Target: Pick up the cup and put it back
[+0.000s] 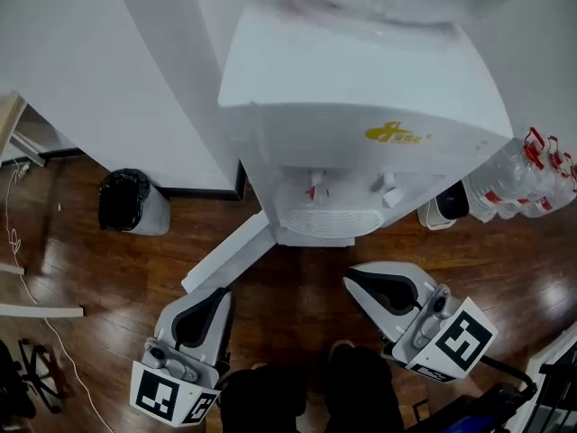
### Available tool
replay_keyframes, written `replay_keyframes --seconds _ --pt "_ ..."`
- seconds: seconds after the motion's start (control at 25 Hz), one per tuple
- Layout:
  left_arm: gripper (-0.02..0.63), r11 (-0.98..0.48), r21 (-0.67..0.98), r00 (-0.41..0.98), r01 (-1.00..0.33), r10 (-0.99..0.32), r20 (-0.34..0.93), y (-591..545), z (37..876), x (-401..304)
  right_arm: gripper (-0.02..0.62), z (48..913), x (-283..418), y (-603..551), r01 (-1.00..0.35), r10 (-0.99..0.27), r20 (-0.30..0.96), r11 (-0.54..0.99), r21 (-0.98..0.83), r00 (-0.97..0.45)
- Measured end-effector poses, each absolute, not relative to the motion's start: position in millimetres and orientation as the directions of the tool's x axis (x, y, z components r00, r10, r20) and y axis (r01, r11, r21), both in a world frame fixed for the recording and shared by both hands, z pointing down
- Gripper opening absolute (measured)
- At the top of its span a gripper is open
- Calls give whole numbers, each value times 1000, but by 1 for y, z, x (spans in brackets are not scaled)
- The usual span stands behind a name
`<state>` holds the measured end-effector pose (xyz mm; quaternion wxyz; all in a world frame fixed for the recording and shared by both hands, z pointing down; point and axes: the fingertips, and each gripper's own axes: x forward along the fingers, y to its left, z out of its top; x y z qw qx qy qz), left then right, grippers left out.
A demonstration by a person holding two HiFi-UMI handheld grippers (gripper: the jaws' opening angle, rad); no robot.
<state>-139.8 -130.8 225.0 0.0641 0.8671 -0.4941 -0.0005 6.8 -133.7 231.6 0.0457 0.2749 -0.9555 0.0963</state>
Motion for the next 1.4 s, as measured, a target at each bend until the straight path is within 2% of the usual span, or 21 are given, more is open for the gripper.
replay_keyframes --seconds 0.36,0.64,1.0,1.4 --pt "141 -501 171 518 -848 -852 73 -97 -9 -135 2 0 -6 -107 -508 -489 147 848 -153 -860" --pt "141 -463 224 488 -857 -871 65 -66 -125 -129 2 -130 8 -100 -527 -513 123 837 -148 -849" --pt "141 -458 247 479 -854 -877 29 -18 -200 -121 2 -209 9 -66 -518 -508 105 847 -121 -855" --pt "141 -447 233 460 -864 -888 0 1 -216 -136 1 -222 17 -44 -558 -553 78 815 -156 -829"
